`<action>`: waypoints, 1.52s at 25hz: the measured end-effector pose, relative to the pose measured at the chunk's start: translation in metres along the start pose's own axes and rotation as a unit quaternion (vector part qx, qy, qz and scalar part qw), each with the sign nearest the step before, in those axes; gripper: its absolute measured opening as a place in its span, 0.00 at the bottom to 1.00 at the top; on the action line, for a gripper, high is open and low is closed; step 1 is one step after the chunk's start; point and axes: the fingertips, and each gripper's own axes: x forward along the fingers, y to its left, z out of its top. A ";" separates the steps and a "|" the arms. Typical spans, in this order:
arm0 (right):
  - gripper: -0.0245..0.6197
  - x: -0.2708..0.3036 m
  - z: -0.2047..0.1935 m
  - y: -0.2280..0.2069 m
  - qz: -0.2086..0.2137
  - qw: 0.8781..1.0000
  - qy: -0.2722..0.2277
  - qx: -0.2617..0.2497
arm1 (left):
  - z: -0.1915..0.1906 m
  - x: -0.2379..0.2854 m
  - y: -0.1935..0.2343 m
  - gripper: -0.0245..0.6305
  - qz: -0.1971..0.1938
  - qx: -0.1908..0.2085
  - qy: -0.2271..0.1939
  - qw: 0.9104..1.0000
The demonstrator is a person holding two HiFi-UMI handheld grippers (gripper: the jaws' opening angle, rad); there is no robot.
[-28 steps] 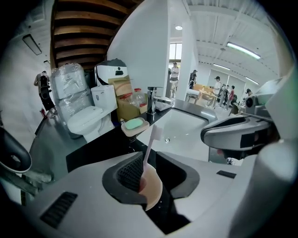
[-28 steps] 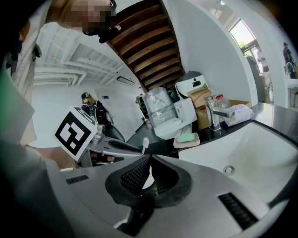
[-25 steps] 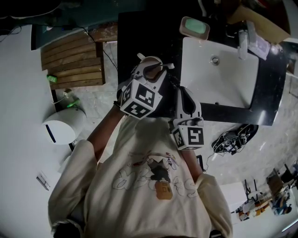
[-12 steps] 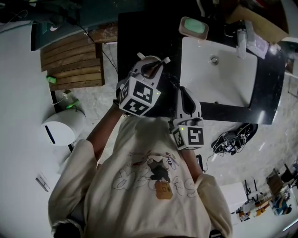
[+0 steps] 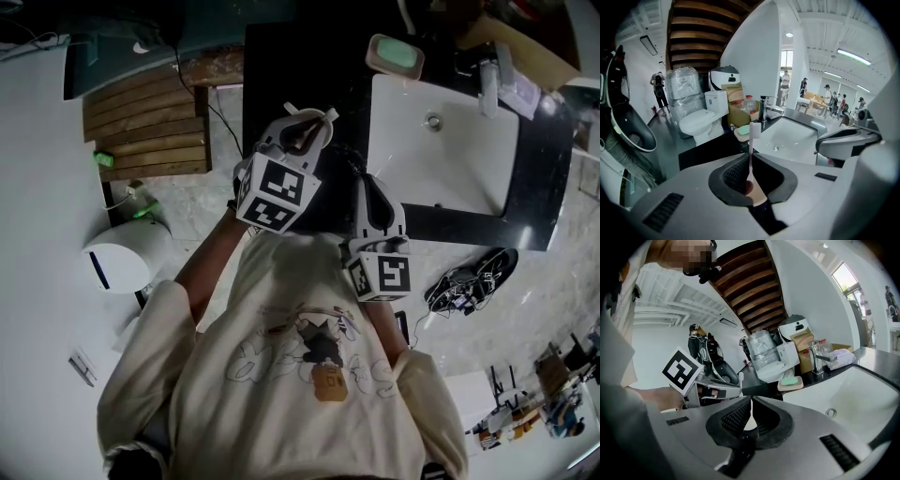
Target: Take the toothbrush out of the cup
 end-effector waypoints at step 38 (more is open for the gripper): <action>0.07 -0.050 -0.009 0.084 0.011 0.998 -0.039 -0.047 | 0.012 -0.138 -0.012 0.08 0.033 -0.062 -0.179 0.981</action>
